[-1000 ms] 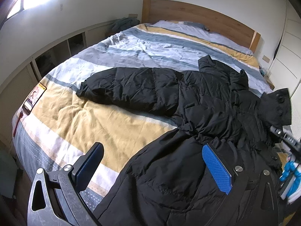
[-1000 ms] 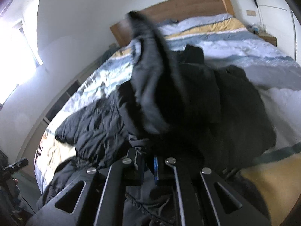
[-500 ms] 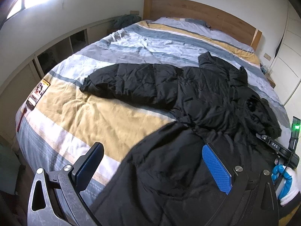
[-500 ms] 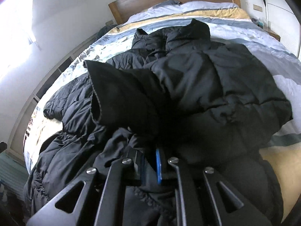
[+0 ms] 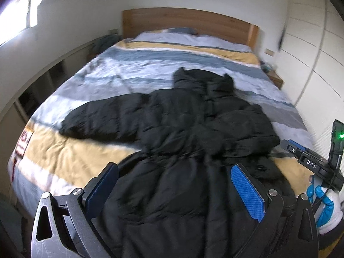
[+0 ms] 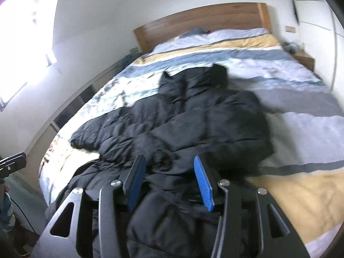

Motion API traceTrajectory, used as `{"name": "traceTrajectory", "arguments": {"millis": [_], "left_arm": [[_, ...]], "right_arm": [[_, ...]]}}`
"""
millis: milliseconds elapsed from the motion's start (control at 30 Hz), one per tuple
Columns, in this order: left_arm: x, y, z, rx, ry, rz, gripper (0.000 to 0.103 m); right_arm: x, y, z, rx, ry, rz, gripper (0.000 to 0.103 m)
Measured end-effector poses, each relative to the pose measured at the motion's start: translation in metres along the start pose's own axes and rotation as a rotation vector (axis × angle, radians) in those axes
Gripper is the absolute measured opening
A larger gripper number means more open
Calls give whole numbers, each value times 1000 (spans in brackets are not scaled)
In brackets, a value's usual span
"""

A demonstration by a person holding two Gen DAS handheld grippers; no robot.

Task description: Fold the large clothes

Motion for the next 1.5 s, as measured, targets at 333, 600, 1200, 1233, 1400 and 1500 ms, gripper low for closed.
{"name": "traceTrajectory", "arguments": {"millis": [333, 600, 1200, 1233, 1400, 1500], "left_arm": [[126, -117, -34, -17, -100, 80, 102], [189, -235, -45, -76, -180, 132, 102], [-25, -217, -40, -293, 46, 38, 95], [-58, -217, -41, -309, 115, 24, 95], [-184, -232, -32, -361, 398, -29, 95], [-243, -250, -23, -383, 548, -20, 95]], "right_arm": [[84, -7, -29, 1, 8, 159, 45], [128, -102, -33, -61, 13, 124, 45], [128, -85, -39, -238, -118, 251, 45], [119, -83, -42, -234, -126, 244, 45], [83, -86, -52, -226, -182, 216, 45], [66, -90, -63, -220, -197, 219, 45]]}}
Point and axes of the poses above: each gripper's, at about its wrist camera, not at the fingertips, and y roughly against the way its jaws point, x to its right, z to its underside, the point moved 8 cm from there along -y, roughly the way its jaws point, and after that the axes turned 11 degrees about -z, right-handed, at the moved point
